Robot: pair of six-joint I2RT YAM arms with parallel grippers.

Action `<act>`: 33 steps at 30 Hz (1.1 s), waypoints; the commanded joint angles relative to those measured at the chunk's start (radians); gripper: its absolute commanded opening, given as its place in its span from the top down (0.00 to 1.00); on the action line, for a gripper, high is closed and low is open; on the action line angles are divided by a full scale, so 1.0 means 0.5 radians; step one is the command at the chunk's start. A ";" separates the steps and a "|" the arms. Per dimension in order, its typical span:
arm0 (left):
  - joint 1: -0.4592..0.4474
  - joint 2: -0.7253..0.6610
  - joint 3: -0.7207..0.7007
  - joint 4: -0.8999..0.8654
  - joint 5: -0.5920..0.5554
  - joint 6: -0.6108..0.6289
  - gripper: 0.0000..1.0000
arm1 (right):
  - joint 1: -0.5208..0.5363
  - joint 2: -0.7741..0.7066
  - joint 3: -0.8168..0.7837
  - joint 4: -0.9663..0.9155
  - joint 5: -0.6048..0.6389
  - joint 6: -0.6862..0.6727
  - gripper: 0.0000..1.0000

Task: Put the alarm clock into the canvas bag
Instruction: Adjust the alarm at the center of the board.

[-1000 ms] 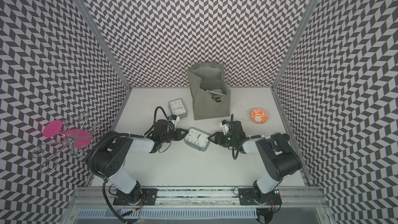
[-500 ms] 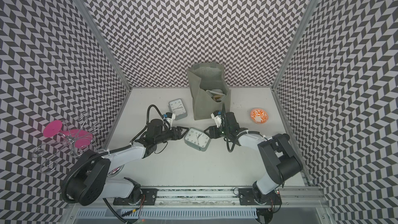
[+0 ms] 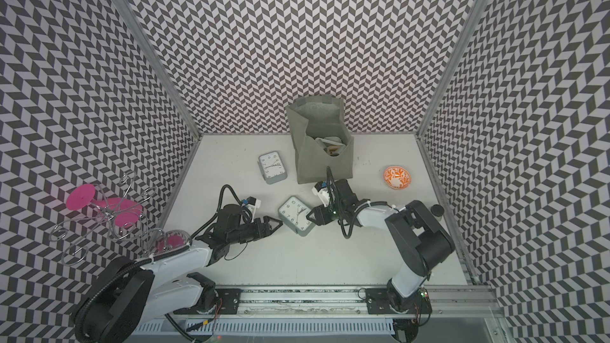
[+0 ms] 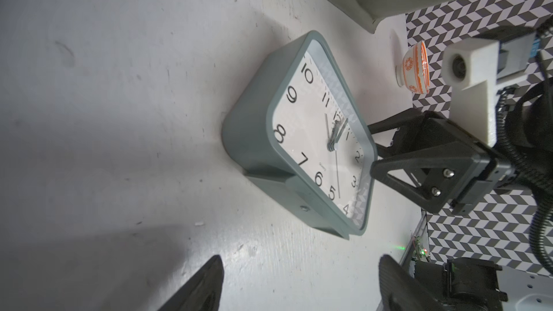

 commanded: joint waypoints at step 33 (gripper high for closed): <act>0.009 0.422 -0.021 0.553 0.173 -0.041 0.75 | 0.072 0.059 0.126 0.266 -0.080 0.551 0.67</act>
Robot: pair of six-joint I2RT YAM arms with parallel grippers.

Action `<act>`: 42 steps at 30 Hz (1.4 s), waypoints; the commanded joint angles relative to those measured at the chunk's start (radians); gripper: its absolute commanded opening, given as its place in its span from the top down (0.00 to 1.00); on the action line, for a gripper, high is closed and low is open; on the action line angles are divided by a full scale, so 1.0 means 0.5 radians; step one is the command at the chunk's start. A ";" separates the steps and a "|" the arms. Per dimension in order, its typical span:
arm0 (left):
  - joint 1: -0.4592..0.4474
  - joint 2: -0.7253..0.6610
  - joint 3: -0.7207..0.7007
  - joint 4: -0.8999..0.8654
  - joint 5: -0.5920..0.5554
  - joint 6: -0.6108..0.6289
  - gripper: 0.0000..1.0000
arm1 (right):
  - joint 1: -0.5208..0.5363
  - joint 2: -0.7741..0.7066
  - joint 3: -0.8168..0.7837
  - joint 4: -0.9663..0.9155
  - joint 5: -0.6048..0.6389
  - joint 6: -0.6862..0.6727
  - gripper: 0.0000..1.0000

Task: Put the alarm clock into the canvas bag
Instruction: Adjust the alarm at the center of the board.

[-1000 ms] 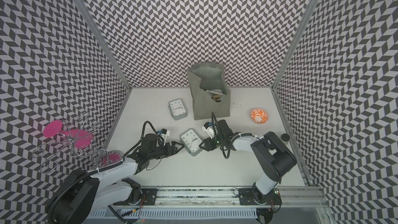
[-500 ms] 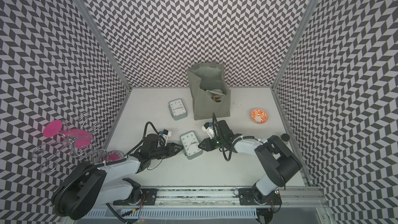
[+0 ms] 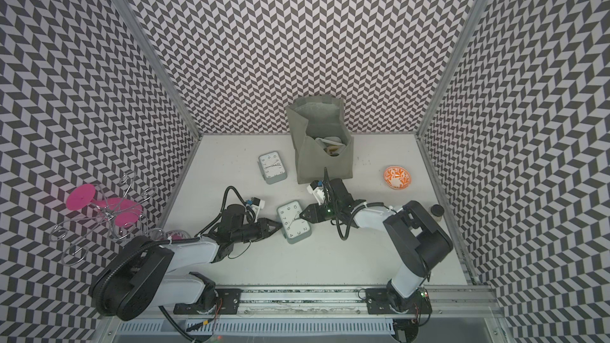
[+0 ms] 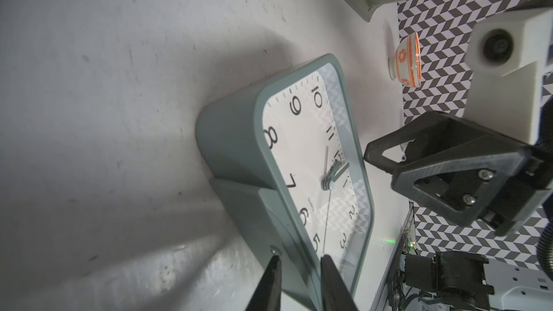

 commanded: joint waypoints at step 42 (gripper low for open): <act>-0.020 0.153 0.167 0.104 0.093 0.033 0.65 | -0.073 0.079 0.139 -0.178 0.269 -0.129 0.71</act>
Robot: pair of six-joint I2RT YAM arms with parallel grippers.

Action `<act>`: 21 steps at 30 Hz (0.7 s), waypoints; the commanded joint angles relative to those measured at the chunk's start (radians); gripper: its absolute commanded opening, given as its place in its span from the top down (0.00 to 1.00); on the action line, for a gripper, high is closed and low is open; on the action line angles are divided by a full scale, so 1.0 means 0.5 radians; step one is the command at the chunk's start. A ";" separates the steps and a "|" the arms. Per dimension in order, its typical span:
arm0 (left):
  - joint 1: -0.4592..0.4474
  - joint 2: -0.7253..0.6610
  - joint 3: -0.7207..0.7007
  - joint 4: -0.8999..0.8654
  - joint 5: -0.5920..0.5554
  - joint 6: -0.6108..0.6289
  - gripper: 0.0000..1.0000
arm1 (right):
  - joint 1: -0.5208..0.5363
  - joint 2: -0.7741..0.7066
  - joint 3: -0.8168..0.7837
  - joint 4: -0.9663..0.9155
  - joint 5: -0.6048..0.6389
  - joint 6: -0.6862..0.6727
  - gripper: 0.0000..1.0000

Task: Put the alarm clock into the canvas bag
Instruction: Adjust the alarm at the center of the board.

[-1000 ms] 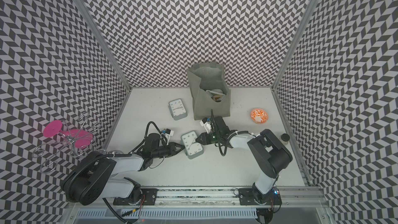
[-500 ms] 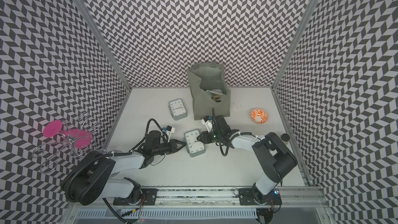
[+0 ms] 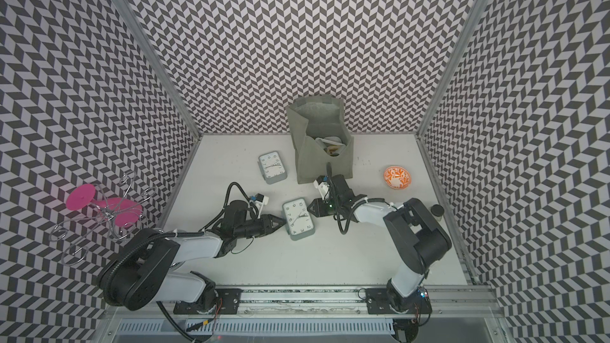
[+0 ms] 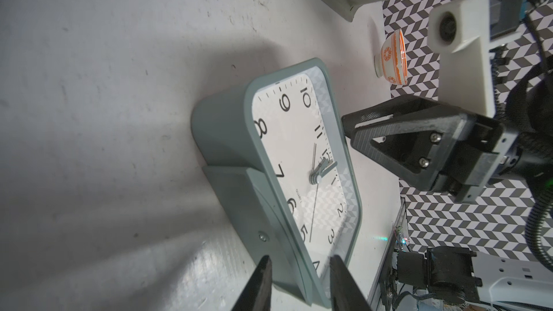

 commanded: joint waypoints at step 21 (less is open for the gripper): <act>-0.039 0.073 0.108 0.313 0.238 -0.128 0.74 | 0.012 0.131 -0.082 0.221 -0.179 0.064 0.88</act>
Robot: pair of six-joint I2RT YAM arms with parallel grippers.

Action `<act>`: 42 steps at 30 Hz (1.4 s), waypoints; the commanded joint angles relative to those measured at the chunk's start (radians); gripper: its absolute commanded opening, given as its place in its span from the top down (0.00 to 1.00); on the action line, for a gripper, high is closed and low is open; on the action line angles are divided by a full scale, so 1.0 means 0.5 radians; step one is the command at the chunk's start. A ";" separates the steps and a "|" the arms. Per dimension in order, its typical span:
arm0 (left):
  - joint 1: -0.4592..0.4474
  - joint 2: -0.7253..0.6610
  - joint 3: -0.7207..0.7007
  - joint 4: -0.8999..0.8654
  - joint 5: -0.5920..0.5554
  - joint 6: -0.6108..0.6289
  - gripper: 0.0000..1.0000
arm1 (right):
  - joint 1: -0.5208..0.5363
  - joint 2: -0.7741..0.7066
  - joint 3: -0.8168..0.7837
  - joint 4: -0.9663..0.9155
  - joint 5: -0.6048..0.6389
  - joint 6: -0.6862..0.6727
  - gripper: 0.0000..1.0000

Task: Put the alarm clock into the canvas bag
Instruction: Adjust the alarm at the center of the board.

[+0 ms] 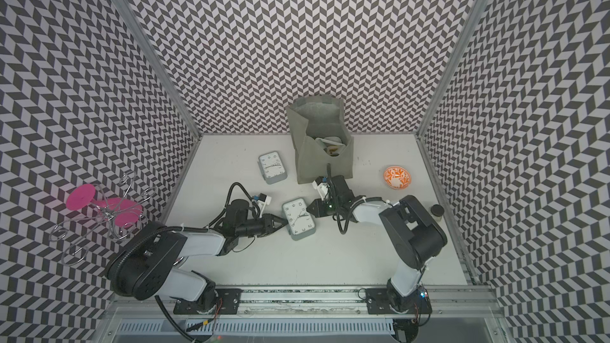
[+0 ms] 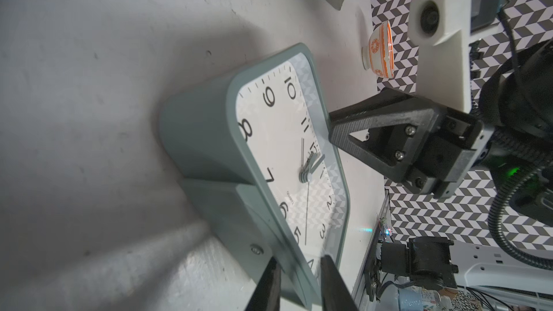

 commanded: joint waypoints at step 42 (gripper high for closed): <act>-0.128 0.000 0.526 -0.345 -0.012 0.226 0.71 | 0.029 -0.067 -0.150 0.078 -0.122 0.032 0.87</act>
